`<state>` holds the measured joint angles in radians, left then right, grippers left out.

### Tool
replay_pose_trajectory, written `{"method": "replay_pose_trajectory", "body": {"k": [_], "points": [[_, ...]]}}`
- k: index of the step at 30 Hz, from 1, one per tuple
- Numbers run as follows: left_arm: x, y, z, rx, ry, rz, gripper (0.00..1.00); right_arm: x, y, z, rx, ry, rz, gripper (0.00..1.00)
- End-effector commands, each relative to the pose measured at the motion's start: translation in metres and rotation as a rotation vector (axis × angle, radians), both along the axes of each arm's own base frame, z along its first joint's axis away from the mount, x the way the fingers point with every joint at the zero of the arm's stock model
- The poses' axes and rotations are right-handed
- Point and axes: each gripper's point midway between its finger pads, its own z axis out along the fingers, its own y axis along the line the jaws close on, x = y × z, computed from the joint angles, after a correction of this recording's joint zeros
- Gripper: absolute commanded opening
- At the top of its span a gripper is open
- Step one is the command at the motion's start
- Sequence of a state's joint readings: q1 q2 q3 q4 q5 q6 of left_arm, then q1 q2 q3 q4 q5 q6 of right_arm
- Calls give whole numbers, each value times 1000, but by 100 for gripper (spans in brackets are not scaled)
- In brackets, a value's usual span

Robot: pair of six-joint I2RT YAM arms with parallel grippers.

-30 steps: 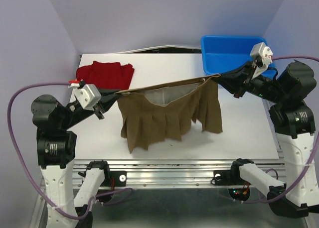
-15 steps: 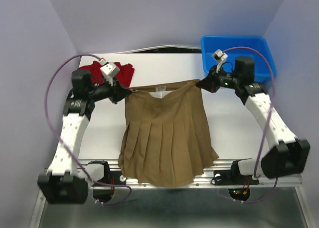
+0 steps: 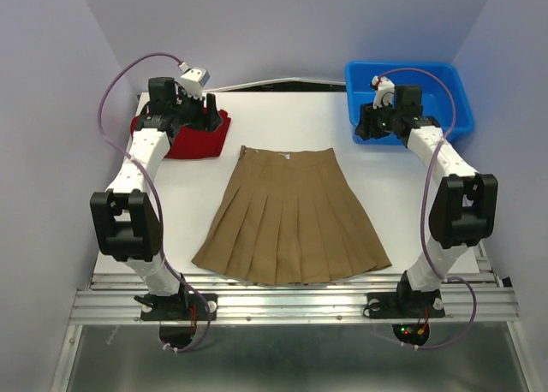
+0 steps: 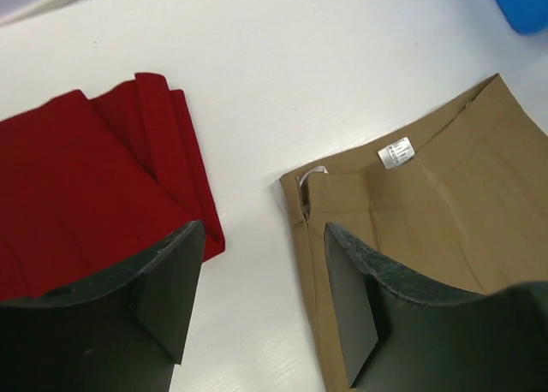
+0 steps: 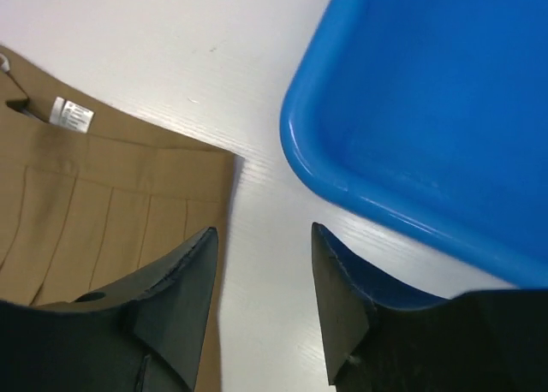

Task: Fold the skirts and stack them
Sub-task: Flatten the skirt out

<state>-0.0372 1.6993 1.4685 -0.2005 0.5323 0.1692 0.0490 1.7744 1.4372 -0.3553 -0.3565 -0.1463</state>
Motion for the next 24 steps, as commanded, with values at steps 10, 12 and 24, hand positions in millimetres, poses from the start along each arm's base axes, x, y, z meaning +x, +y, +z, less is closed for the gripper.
{"method": "replay_pose_trajectory", "body": {"k": [10, 12, 24], "points": [[-139, -28, -81, 210, 228, -211, 51, -86, 61, -68, -129, 231, 433, 33], [-153, -35, -100, 224, 295, -244, 48, -103, 60, -89, -153, 296, 456, 32], [-133, -78, -186, 207, 560, -279, 36, -187, 47, -171, -256, 550, 557, 19]]}}
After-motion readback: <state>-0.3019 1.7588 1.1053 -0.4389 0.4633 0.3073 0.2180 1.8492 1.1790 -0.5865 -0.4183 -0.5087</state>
